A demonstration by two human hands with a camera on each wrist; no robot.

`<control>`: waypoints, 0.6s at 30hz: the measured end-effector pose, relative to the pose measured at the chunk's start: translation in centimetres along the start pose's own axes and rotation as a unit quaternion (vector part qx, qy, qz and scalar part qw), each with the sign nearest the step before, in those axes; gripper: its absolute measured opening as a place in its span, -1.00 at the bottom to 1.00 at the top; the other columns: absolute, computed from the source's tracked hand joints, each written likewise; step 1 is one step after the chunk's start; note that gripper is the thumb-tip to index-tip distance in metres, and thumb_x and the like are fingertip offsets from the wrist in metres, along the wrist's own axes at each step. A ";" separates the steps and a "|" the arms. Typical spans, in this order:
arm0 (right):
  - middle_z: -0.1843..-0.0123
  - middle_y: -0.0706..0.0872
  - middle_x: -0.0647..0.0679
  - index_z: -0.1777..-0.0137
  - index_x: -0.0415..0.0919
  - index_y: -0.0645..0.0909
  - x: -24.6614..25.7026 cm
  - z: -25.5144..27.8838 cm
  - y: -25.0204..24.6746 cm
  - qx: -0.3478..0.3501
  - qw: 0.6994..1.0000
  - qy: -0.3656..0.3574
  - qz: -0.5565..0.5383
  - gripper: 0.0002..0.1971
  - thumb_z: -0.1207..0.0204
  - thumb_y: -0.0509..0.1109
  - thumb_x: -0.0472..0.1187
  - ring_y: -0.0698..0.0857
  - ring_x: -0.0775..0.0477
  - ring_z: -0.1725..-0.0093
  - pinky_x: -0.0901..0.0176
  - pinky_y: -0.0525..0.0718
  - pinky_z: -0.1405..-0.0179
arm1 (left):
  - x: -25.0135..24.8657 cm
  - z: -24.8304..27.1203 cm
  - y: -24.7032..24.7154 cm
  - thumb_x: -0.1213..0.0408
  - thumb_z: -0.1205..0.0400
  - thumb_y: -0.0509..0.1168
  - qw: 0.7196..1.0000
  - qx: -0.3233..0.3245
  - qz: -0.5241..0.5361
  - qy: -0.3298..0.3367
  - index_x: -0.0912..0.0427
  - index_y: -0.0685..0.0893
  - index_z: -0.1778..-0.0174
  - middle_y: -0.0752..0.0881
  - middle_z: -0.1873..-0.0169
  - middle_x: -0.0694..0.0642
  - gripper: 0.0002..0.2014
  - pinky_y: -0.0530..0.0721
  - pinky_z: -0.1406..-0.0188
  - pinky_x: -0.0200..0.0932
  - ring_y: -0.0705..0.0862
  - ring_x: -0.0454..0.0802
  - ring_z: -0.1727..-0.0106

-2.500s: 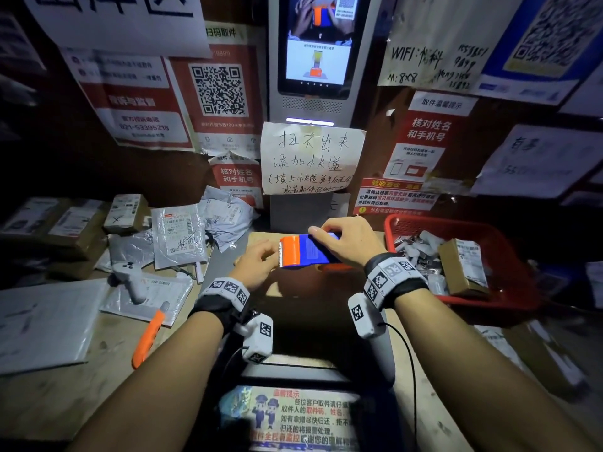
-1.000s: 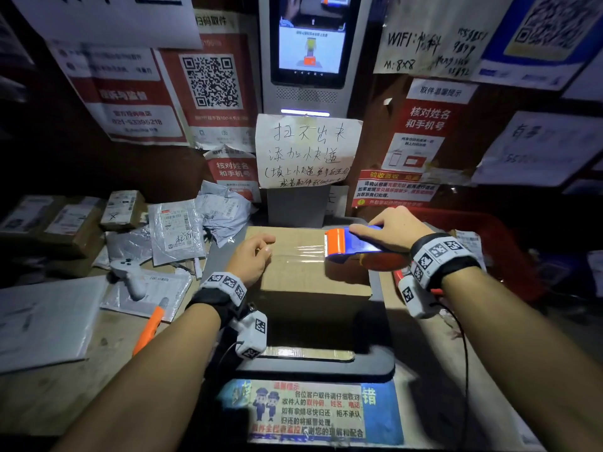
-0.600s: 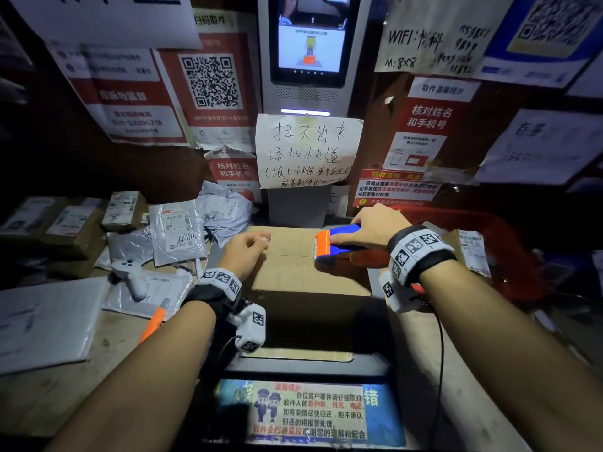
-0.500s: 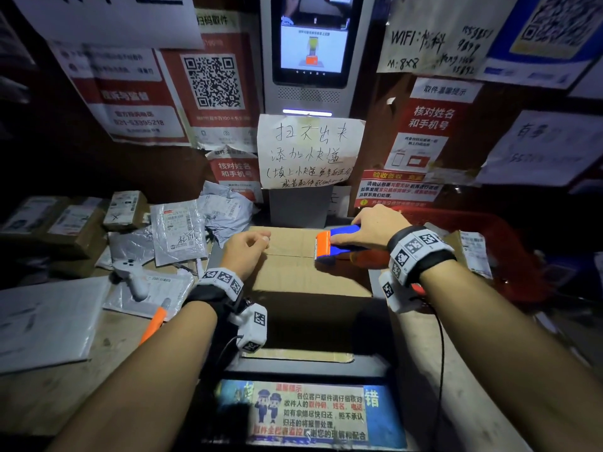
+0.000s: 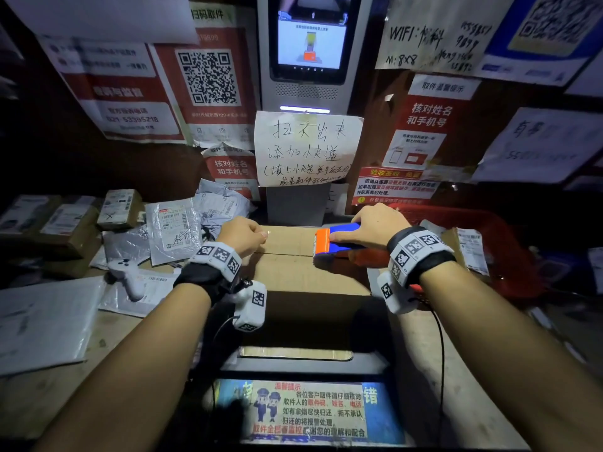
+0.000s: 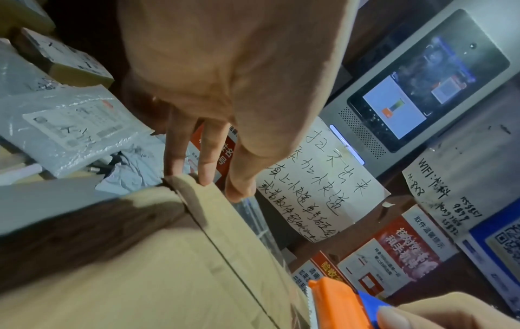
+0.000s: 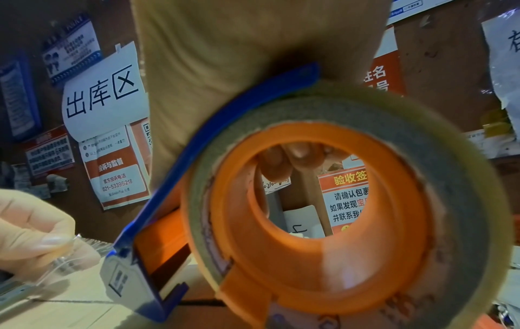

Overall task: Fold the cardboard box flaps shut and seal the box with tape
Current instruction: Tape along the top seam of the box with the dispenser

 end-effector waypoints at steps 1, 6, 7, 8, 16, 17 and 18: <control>0.39 0.73 0.00 0.38 -0.10 0.72 0.1 0.0 0.1 -0.001 1.000 -0.001 0.003 -0.27 -0.25 0.28 0.64 0.70 -0.04 0.32 0.09 0.68 0.24 | 0.1 -0.1 -0.2 0.17 -0.68 0.34 1.000 0.004 0.000 0.001 0.19 0.75 0.12 0.81 0.32 0.00 -0.82 0.59 0.22 -0.25 0.70 -0.27 0.37; 0.41 0.70 0.00 0.37 -0.11 0.70 1.2 -0.2 -0.2 -0.001 1.000 -0.012 0.015 -0.29 -0.25 0.31 0.62 0.70 -0.06 0.34 0.20 0.52 0.41 | 1.1 0.0 -0.7 0.20 -0.66 0.38 0.999 0.012 0.046 0.002 0.22 0.79 0.17 0.77 0.36 0.01 -0.81 0.66 0.40 -0.34 0.74 -0.26 0.42; 0.42 0.69 0.01 0.40 -0.10 0.67 1.6 -0.3 -0.2 -0.001 1.000 -0.014 0.016 -0.31 -0.24 0.32 0.61 0.69 -0.07 0.34 0.19 0.50 0.41 | 1.6 0.1 -0.7 0.22 -0.65 0.40 0.997 0.011 0.074 -0.003 0.23 0.80 0.20 0.81 0.31 0.07 -0.81 0.76 0.19 -0.21 0.81 -0.11 0.28; 0.42 0.68 0.01 0.42 -0.09 0.66 2.0 -0.5 -0.1 0.000 1.000 -0.016 0.014 -0.32 -0.24 0.33 0.60 0.69 -0.07 0.33 0.18 0.51 0.41 | 2.4 -0.1 -0.5 0.24 -0.64 0.41 0.994 0.012 0.106 -0.008 0.23 0.81 0.24 0.84 0.24 0.11 -0.82 0.79 0.00 -0.07 0.83 0.00 0.17; 0.41 0.71 -0.03 0.35 -0.13 0.75 4.9 -2.0 0.5 0.006 0.999 -0.032 0.011 -0.26 -0.19 0.33 0.63 0.70 -0.09 0.32 0.15 0.63 0.35 | 5.5 0.4 -0.7 0.40 -0.66 0.35 0.967 0.013 0.248 -0.055 0.31 0.77 0.29 0.77 -0.09 0.14 -0.79 0.74 -0.15 -0.05 0.71 0.03 -0.14; 0.40 0.72 -0.03 0.36 -0.13 0.74 5.2 -2.1 0.6 0.008 0.999 -0.034 0.011 -0.25 -0.18 0.33 0.64 0.71 -0.09 0.32 0.13 0.67 0.32 | 6.0 0.3 -0.6 0.45 -0.66 0.34 0.957 0.012 0.282 -0.066 0.32 0.75 0.29 0.77 0.00 0.20 -0.80 0.75 -0.11 -0.07 0.70 0.07 -0.10; 0.40 0.72 -0.02 0.36 -0.13 0.74 5.4 -2.2 0.7 0.010 0.999 -0.035 0.011 -0.25 -0.17 0.32 0.64 0.71 -0.09 0.31 0.11 0.69 0.30 | 6.1 0.6 -0.6 0.50 -0.65 0.33 0.944 0.013 0.318 -0.086 0.35 0.75 0.26 0.77 0.08 0.21 -0.83 0.76 -0.08 -0.09 0.71 0.09 -0.07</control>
Point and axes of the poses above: each hand's wrist, its own z-axis away from the middle knuckle, its own y-axis out of the palm, x = y × z, the point moved 3 cm from there along -z, towards the middle knuckle
